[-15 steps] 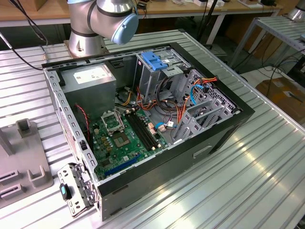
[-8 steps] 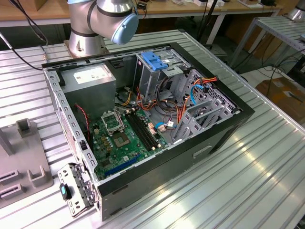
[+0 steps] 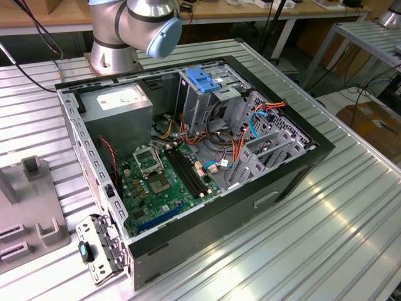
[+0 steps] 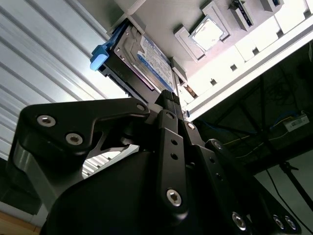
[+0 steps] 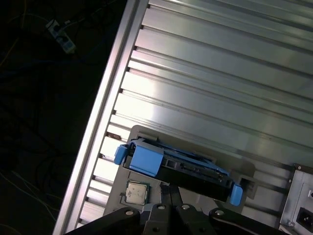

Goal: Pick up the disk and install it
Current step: 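Pick up the disk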

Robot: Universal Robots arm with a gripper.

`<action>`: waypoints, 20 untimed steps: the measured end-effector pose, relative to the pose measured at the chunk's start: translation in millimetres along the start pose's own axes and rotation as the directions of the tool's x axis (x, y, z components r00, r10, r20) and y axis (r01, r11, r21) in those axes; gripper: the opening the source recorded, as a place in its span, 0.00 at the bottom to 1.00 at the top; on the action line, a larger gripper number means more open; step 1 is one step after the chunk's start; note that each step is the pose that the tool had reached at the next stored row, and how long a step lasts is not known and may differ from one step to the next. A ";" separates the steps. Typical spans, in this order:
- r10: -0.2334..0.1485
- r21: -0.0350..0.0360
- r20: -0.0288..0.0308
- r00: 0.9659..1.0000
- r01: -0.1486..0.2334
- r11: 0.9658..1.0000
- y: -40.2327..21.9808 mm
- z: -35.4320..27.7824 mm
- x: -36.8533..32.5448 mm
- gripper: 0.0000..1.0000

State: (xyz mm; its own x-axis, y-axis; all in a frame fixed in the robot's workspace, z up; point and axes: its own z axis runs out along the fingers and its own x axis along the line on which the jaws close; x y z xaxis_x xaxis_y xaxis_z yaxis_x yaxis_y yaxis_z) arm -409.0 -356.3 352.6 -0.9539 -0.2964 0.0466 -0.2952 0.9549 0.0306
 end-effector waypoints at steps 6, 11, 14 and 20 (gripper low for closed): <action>0.000 0.000 0.000 1.000 0.000 1.000 0.0 0.0 0.0 0.11; -0.012 0.001 0.000 1.000 0.012 1.000 0.0 0.0 0.0 0.11; -0.045 0.002 -0.001 0.999 0.045 0.999 0.0 0.0 0.0 0.11; -0.096 0.004 -0.003 0.995 0.096 0.995 0.0 0.0 0.0 0.11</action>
State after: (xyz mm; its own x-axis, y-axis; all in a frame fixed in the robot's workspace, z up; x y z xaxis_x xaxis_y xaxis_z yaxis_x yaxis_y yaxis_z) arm -409.0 -356.3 352.6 -0.9210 -0.3868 0.0466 -0.3857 0.9221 0.0306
